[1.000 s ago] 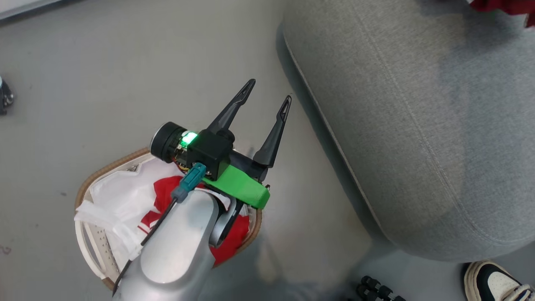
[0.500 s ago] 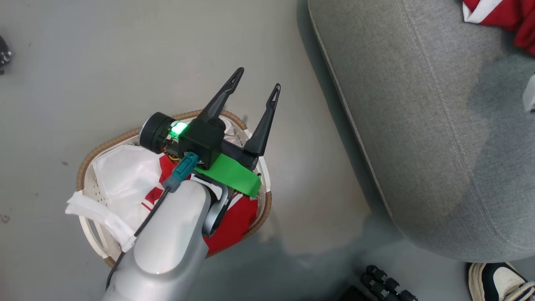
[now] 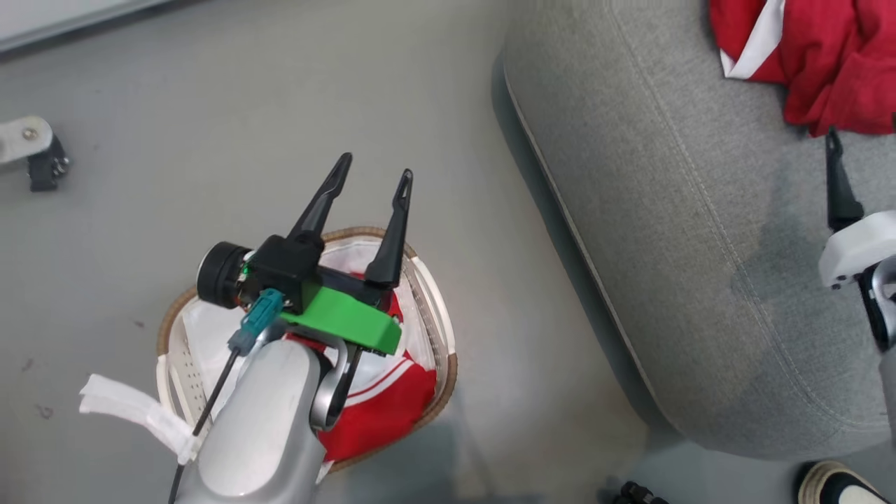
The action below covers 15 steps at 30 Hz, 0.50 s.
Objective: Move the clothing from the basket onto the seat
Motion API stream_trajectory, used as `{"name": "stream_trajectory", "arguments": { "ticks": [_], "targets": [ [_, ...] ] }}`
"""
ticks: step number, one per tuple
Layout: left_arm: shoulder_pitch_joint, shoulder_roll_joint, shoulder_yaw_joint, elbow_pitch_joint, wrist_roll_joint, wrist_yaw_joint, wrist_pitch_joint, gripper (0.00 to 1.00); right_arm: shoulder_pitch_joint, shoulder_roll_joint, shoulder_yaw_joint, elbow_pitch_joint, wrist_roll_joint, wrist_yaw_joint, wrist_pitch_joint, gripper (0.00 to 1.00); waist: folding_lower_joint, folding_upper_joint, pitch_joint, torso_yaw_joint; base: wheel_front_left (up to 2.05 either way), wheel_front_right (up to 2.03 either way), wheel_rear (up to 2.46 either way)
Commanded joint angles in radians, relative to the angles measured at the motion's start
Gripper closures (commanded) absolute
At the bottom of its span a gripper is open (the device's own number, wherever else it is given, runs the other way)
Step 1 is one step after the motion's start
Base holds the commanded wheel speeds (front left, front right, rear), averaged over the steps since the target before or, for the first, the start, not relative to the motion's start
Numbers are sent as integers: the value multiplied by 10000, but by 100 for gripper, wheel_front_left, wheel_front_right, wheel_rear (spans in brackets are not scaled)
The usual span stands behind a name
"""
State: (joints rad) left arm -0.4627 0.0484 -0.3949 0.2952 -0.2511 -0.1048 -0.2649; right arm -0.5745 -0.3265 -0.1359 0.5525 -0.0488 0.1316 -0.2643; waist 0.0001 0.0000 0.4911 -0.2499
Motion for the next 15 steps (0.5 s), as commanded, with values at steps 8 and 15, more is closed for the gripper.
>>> {"name": "stream_trajectory", "arguments": {
  "ticks": [8, 15],
  "targets": [
    [1027, 43, 765, -164, 13, 321, 3, 0, 893, 448, 958, -1121, 618, -14, -6, 0, -1, 0, -1788, 872, 0, 0, 0],
    [1920, 43, 1649, -83, 293, 464, 3, 0, 1188, 635, 1898, -1397, 916, -14, -7, 0, -1, 0, -2656, 1415, 0, 0, 0]
  ]
}}
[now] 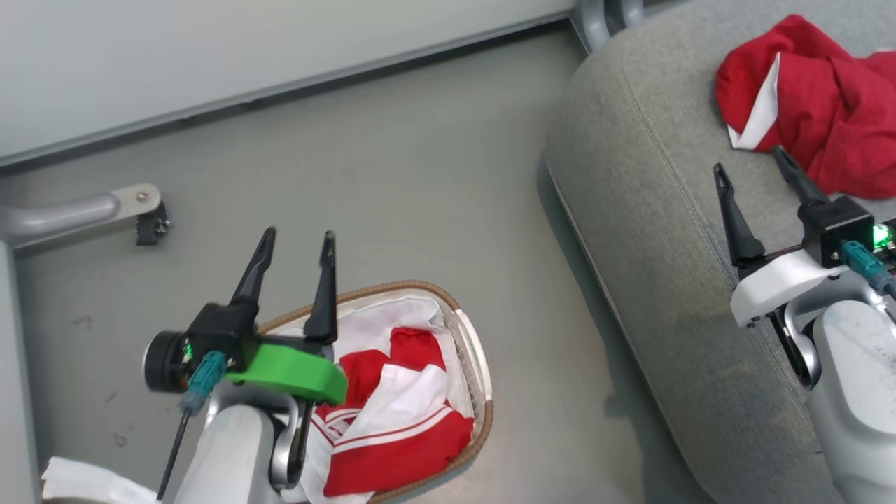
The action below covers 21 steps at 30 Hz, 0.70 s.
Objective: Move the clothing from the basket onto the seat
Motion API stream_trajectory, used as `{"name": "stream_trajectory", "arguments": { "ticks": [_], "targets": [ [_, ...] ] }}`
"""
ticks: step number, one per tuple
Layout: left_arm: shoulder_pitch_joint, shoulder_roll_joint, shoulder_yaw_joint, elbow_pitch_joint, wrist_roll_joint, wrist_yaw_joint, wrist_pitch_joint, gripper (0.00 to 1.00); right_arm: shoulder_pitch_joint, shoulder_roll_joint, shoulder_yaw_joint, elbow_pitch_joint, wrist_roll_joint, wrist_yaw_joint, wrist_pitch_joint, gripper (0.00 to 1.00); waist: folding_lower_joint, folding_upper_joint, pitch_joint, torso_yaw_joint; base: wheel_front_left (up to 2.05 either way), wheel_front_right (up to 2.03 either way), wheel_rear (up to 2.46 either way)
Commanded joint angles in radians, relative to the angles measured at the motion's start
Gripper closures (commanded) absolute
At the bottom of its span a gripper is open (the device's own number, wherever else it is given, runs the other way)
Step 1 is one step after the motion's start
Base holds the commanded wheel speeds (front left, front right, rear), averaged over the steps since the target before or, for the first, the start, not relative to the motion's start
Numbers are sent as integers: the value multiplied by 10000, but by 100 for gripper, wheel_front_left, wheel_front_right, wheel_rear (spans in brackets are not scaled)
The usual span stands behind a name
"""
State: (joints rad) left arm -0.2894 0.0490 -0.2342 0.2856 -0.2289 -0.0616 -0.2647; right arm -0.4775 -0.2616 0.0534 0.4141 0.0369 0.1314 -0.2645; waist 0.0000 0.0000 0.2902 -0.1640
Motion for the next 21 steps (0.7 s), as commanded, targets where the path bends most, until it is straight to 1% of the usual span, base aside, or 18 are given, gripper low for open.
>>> {"name": "stream_trajectory", "arguments": {
  "ticks": [1, 6, 10, 13, 19, 21],
  "targets": [
    [316, 36, 205, 23, 102, 59, 1, 0, 274, 33, 81, -22, 102, -12, -6, 0, 0, 0, -757, 618, 0, 0, 0],
    [831, 34, 772, 162, 37, 84, 1, 0, 599, 278, 273, -27, 328, -12, -6, 0, 0, 0, -1251, 902, 0, 0, 0],
    [1245, 31, 1173, 294, -11, 182, 1, 0, 1084, 628, 368, 46, 559, -12, -5, 0, 0, 0, -1694, 1041, 0, 0, 0],
    [1636, 31, 1493, 367, 13, 221, 1, 0, 1420, 910, 493, 87, 638, -12, -5, 0, 0, 0, -1999, 1034, 0, 0, 0],
    [2439, 33, 2021, 309, 202, 145, 0, 0, 2083, 1380, 541, 69, 806, -12, -5, 0, 0, 0, -2417, 984, 0, 0, 0],
    [2658, 31, 2183, 254, 185, 157, 1, 0, 2272, 1441, 573, 96, 838, -12, -5, 0, 0, 0, -2512, 981, 0, 0, 0]
  ]
}}
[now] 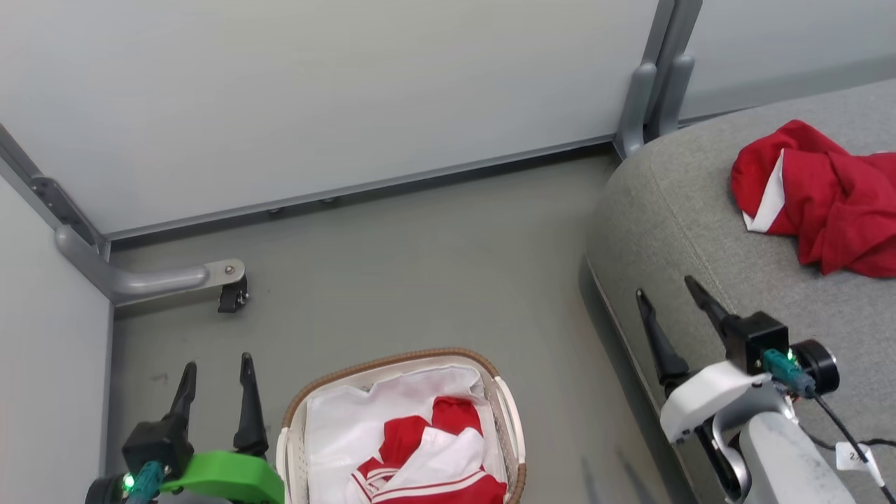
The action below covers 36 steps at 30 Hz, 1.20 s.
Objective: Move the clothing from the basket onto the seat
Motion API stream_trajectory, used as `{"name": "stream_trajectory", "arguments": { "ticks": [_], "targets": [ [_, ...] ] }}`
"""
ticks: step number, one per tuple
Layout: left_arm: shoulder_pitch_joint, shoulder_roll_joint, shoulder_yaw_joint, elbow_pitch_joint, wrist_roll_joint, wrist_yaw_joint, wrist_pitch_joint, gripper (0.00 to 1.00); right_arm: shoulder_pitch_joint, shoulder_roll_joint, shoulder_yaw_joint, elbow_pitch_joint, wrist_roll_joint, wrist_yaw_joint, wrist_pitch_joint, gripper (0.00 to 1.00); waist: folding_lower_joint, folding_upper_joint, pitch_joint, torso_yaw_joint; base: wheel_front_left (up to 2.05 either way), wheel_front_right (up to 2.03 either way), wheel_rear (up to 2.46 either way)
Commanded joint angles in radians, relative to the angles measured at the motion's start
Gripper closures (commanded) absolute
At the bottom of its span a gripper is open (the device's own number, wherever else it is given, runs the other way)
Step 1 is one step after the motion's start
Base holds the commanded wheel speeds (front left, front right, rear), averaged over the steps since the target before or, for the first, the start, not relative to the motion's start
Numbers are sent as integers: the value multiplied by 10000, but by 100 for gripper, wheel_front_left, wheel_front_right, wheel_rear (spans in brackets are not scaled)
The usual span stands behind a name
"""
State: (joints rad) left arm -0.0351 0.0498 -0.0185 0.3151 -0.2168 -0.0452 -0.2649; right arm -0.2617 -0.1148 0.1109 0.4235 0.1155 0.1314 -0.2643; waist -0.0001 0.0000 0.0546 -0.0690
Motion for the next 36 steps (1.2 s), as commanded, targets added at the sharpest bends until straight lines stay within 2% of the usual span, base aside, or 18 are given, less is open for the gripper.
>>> {"name": "stream_trajectory", "arguments": {
  "ticks": [1, 11, 19, 28, 36],
  "targets": [
    [187, 25, 97, -86, 58, -18, 3, 0, 189, -16, 3, 24, 73, -12, -7, 0, 1, 0, -182, 32, 0, 0, 0],
    [591, 25, 301, -91, -81, -55, 3, 0, 625, 141, 74, 17, 122, -12, -7, 0, 1, 0, -330, 101, 0, 0, 0],
    [620, 25, 92, -12, -240, -80, 3, 0, 644, 153, 157, -26, 140, -12, -7, 0, 1, 0, -257, 103, 0, 0, 0],
    [-97, 25, -1170, 496, -586, -164, 3, 0, 39, 91, 195, -355, 242, -12, -7, 0, 1, 0, 561, -121, 0, 0, 0],
    [-1342, 31, -2499, 2259, -1214, -247, 3, 0, -782, 91, 354, -1134, 430, -12, -7, 0, 1, 0, 1927, -547, 0, 0, 0]
  ]
}}
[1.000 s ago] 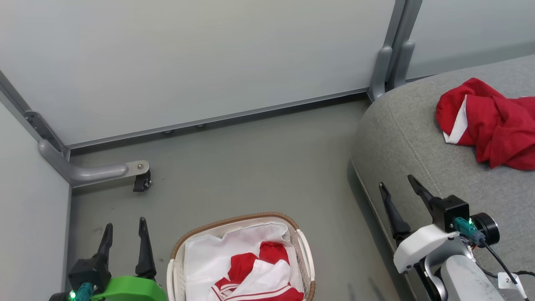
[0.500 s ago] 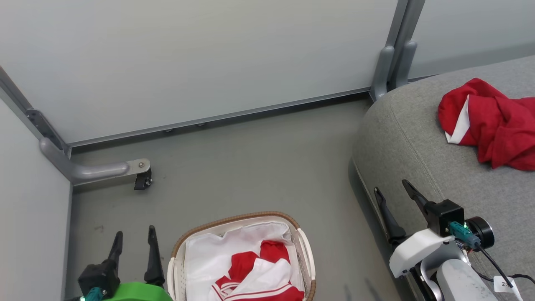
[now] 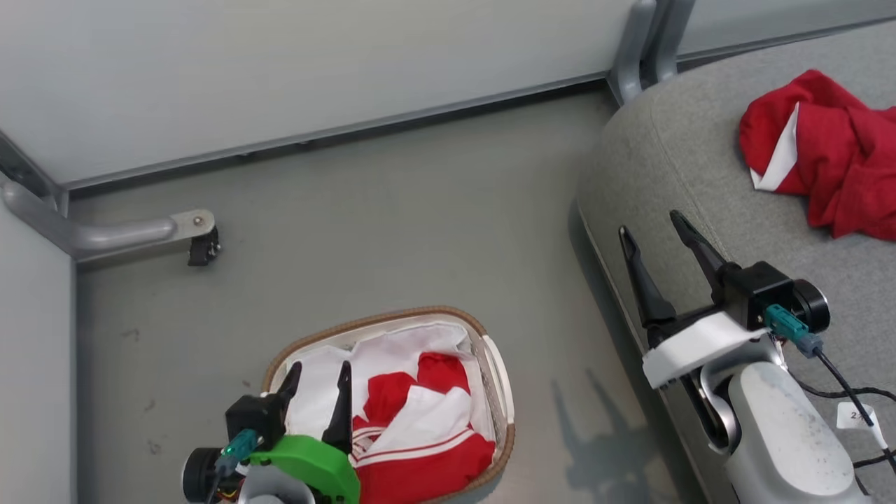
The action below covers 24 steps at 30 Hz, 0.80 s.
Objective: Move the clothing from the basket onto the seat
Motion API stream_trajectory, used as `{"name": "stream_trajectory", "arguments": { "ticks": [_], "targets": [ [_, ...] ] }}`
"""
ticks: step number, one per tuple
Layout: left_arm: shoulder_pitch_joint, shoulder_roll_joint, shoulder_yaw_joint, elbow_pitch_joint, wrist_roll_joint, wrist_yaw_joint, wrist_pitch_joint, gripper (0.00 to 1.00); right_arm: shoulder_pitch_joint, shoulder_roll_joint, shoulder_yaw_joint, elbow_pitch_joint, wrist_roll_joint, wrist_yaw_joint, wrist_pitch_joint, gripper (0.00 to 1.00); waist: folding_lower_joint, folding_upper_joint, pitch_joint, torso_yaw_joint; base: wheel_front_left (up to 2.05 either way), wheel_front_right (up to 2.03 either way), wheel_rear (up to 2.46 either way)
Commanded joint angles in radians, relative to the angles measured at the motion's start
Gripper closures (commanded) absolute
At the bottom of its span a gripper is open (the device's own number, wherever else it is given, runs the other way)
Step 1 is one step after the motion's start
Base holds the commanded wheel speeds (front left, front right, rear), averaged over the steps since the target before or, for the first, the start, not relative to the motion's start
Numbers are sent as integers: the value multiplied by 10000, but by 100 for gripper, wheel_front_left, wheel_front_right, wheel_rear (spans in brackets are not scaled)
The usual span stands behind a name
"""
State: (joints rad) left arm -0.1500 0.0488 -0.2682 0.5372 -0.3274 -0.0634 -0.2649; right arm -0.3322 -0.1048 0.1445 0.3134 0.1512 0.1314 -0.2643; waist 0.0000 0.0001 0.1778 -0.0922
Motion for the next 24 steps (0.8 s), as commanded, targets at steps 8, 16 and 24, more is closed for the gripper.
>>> {"name": "stream_trajectory", "arguments": {
  "ticks": [8, 16, 24],
  "targets": [
    [-1803, 44, -1168, 2402, -534, -243, 2, 0, -877, -20, 156, -722, 204, -12, -7, 0, 0, -1, 1980, -659, 0, 0, 0],
    [-3389, 50, -2365, 4696, -1470, -381, 152, 0, -1567, 33, 276, -1427, 367, -12, -7, 0, 0, -1, 3197, -894, 0, 0, 0],
    [-4737, 53, -3263, 5918, -2103, -508, 689, 0, -2041, -4, 426, -1940, 424, -12, -7, 0, 0, -1, 4298, -1034, 0, 0, 0]
  ]
}}
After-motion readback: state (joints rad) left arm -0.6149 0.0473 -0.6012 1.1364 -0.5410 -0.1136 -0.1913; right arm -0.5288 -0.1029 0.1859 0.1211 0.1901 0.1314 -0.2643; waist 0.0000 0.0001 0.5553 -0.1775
